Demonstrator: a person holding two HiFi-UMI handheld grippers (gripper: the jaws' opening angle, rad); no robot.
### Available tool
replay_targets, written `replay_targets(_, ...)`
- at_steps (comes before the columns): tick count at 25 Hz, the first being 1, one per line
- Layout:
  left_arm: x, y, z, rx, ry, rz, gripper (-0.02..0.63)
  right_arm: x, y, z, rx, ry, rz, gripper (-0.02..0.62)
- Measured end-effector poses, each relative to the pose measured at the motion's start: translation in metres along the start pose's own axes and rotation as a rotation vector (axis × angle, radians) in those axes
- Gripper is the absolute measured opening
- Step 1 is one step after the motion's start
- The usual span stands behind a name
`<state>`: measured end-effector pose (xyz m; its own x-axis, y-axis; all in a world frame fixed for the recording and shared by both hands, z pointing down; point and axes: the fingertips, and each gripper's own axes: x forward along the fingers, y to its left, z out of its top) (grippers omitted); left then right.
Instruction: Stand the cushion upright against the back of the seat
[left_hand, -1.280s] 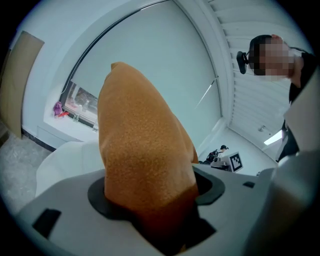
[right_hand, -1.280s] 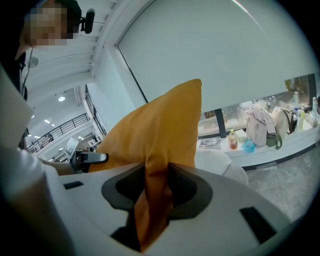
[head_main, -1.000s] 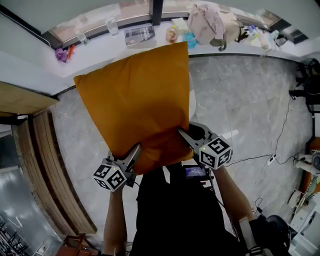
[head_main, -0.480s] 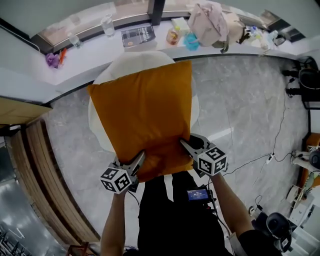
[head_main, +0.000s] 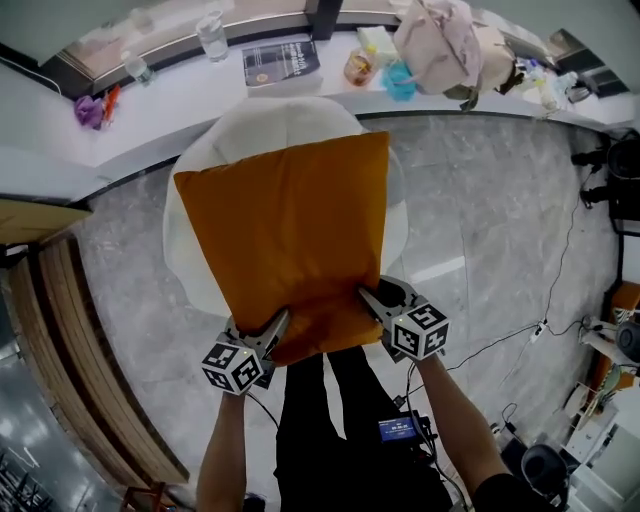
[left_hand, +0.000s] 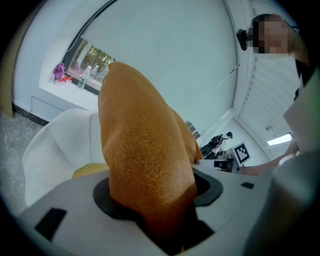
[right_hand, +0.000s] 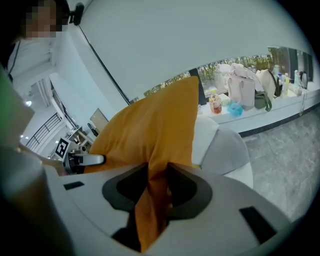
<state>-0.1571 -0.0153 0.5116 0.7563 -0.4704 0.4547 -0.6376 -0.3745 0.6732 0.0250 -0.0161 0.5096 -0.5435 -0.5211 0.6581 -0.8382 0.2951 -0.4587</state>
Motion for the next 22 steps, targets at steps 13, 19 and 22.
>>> replay_targets(13,0.097,0.049,0.006,0.091,-0.050,0.078,0.264,0.074,-0.095,0.013,-0.023,-0.013,0.031,0.130)
replay_targets(19,0.135,0.079,0.002,0.144,-0.072,0.090,0.256,0.111,-0.130,0.010,-0.033,-0.016,0.044,0.130)
replay_targets(22,0.152,0.098,0.000,0.158,-0.081,0.101,0.255,0.132,-0.145,0.009,-0.045,-0.023,0.046,0.132)
